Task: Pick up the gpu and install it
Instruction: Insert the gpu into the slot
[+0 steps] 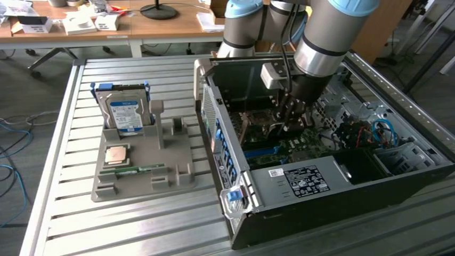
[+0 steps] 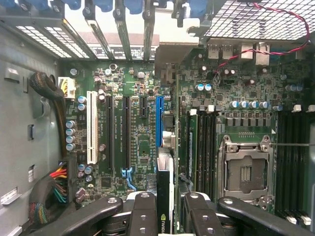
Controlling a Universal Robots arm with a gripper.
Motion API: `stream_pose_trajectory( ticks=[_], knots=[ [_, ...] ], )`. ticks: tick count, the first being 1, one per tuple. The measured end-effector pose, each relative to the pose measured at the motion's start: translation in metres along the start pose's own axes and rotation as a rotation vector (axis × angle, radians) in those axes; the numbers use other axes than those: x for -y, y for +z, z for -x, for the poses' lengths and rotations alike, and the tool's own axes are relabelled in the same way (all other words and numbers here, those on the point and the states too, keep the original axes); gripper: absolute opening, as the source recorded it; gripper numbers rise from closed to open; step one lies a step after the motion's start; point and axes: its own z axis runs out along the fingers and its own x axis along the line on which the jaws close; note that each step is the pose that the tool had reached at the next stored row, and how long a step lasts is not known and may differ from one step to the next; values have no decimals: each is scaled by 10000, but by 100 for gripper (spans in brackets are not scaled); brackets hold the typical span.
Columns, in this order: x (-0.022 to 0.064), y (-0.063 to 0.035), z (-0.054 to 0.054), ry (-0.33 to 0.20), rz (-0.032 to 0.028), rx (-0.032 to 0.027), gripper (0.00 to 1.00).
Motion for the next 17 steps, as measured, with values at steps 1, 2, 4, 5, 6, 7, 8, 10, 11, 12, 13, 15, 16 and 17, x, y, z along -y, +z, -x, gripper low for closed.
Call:
stream_pose_trajectory(
  ticks=[1,2,4,5,6,7,8,10,11,12,13,15,16,17],
  knots=[
    [0,1,0,1,0,-1,26],
    [0,1,0,0,1,-2,26],
    [0,2,0,1,0,0,26],
    [0,3,0,1,0,0,26],
    [0,6,0,1,0,1,26],
    [0,8,0,0,-1,1,26],
    [0,9,-1,1,0,-1,26],
    [0,13,-1,1,0,-1,26],
    [0,15,-1,0,0,0,26],
    [0,17,-1,0,0,0,26],
    [0,17,-1,1,0,-1,26],
    [0,18,-1,1,1,-2,26],
    [0,19,-1,1,0,-1,26],
    [0,21,-1,0,0,0,26]
  ],
)
